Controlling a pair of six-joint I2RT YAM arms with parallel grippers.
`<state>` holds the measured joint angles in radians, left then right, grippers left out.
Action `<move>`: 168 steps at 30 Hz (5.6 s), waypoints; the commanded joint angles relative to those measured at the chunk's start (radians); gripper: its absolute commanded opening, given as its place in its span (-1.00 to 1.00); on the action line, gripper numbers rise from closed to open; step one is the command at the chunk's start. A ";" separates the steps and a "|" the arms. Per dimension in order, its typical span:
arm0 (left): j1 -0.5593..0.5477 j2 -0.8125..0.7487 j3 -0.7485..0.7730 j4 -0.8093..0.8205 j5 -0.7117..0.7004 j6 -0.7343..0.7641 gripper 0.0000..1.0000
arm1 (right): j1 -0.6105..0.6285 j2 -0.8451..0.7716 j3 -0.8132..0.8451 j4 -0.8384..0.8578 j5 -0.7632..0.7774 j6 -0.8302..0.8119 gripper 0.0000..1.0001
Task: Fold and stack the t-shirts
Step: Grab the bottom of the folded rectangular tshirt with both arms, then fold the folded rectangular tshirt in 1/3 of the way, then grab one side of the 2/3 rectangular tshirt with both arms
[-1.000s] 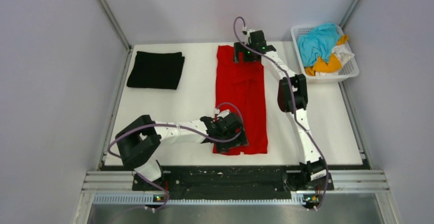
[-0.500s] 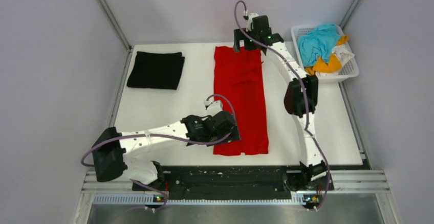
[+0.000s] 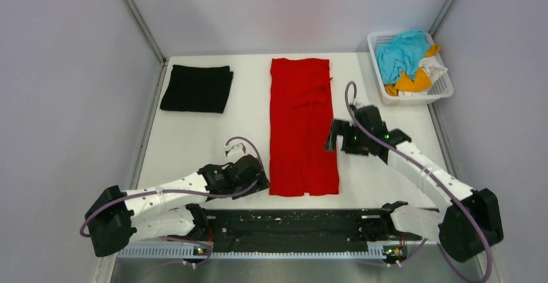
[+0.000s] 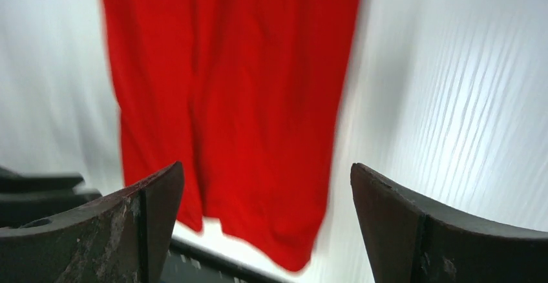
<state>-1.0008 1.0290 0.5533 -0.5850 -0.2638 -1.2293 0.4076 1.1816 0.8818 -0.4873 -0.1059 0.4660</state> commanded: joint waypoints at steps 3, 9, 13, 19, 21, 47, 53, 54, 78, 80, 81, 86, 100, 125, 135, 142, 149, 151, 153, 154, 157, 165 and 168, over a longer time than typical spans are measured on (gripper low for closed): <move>0.015 0.093 -0.038 0.235 0.141 0.011 0.64 | 0.070 -0.277 -0.277 -0.082 -0.103 0.209 0.94; 0.015 0.203 -0.045 0.270 0.162 0.003 0.31 | 0.079 -0.369 -0.438 -0.124 -0.111 0.273 0.58; 0.015 0.236 -0.055 0.292 0.162 -0.007 0.03 | 0.079 -0.373 -0.497 -0.125 -0.123 0.280 0.37; 0.015 0.263 -0.056 0.277 0.181 -0.022 -0.32 | 0.079 -0.356 -0.559 -0.073 -0.121 0.291 0.15; 0.015 0.276 -0.056 0.281 0.180 -0.025 -0.43 | 0.079 -0.355 -0.574 -0.043 -0.120 0.299 0.03; -0.098 0.157 -0.092 0.161 0.219 -0.192 -1.00 | 0.094 -0.640 -0.702 -0.278 -0.262 0.388 -1.00; -0.114 0.132 -0.020 0.129 0.259 -0.137 -1.00 | 0.097 -0.783 -0.652 -0.366 -0.343 0.452 -1.00; -0.111 0.134 0.001 0.132 0.253 -0.120 -1.00 | 0.096 -0.777 -0.635 -0.346 -0.342 0.455 -1.00; 0.451 0.606 0.693 0.067 0.398 0.436 -1.00 | -0.053 0.101 -0.022 0.258 -0.117 0.252 -1.00; 0.482 0.650 0.734 0.065 0.419 0.461 -1.00 | -0.077 0.154 0.023 0.266 -0.111 0.237 -1.00; 0.496 0.673 0.755 0.059 0.433 0.472 -1.00 | -0.085 0.179 0.044 0.268 -0.108 0.227 -1.00; 0.554 0.763 0.847 0.045 0.451 0.514 -1.00 | -0.125 0.285 0.120 0.279 -0.098 0.197 -1.00; 0.624 0.980 1.077 -0.016 0.517 0.629 -1.00 | -0.182 0.446 0.194 0.325 -0.092 0.186 -1.00; 0.668 0.763 0.943 0.012 0.483 0.638 0.98 | -0.225 0.355 0.126 0.259 -0.083 0.155 0.97; 0.616 0.564 0.500 0.160 0.619 0.555 0.98 | -0.202 0.125 -0.201 0.255 -0.180 0.230 0.97; 0.604 0.619 0.416 0.245 0.673 0.494 0.69 | -0.188 0.166 -0.263 0.271 -0.185 0.245 0.79; 0.582 0.648 0.357 0.292 0.642 0.461 0.19 | -0.185 0.179 -0.308 0.325 -0.173 0.275 0.49; 0.583 0.665 0.355 0.303 0.643 0.453 0.07 | -0.185 0.194 -0.316 0.347 -0.168 0.285 0.42; 0.580 0.683 0.353 0.319 0.642 0.445 0.02 | -0.184 0.208 -0.318 0.361 -0.167 0.288 0.37; 0.580 0.690 0.351 0.327 0.639 0.438 0.01 | -0.184 0.215 -0.320 0.367 -0.167 0.288 0.34; 0.578 0.717 0.357 0.340 0.628 0.428 -0.11 | -0.184 0.237 -0.321 0.382 -0.176 0.286 0.25; 0.577 0.764 0.363 0.362 0.607 0.409 -1.00 | -0.183 0.285 -0.354 0.409 -0.181 0.277 0.07; 0.577 0.782 0.367 0.379 0.618 0.406 -1.00 | -0.182 0.316 -0.360 0.424 -0.198 0.274 -0.02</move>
<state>-0.4198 1.7599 0.9211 -0.2409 0.4091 -0.8272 0.2096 1.4296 0.5682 -0.0360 -0.3344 0.7620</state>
